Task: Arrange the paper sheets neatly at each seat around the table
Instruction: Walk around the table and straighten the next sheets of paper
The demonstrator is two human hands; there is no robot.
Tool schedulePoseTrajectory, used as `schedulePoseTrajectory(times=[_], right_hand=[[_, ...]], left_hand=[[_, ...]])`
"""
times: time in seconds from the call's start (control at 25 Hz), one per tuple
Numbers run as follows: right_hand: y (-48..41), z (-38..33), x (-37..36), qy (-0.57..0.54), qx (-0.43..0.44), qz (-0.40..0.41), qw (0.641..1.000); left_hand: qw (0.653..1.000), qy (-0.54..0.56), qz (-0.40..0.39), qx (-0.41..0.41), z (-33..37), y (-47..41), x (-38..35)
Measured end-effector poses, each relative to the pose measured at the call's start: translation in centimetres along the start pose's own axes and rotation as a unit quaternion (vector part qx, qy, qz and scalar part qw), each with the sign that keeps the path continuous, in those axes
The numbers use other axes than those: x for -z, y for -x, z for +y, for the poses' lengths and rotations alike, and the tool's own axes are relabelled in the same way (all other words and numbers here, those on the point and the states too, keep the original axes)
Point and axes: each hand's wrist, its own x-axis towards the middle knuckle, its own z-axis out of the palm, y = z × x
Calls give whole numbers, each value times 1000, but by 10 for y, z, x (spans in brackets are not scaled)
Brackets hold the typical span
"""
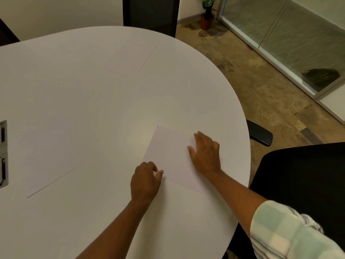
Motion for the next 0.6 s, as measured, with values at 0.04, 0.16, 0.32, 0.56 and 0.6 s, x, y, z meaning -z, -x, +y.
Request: schedulePoseTrajectory(times=[0.04, 0.16, 0.32, 0.56, 0.6], right_hand=[[19, -3, -4, 17, 3, 8, 1000], [72, -10, -18, 62, -9, -23, 998], [97, -9, -34, 97, -7, -113, 989], [71, -19, -38, 96, -3, -146, 985], [67, -19, -40, 95, -2, -151, 984]], left_hand=[[999, -24, 0, -41, -1, -2, 2], [987, -116, -50, -97, -2, -6, -3], [969, -203, -90, -111, -1, -11, -14], [972, -198, -100, -81, -2, -33, -13], [973, -194, -101, -78, -2, -35, -13]])
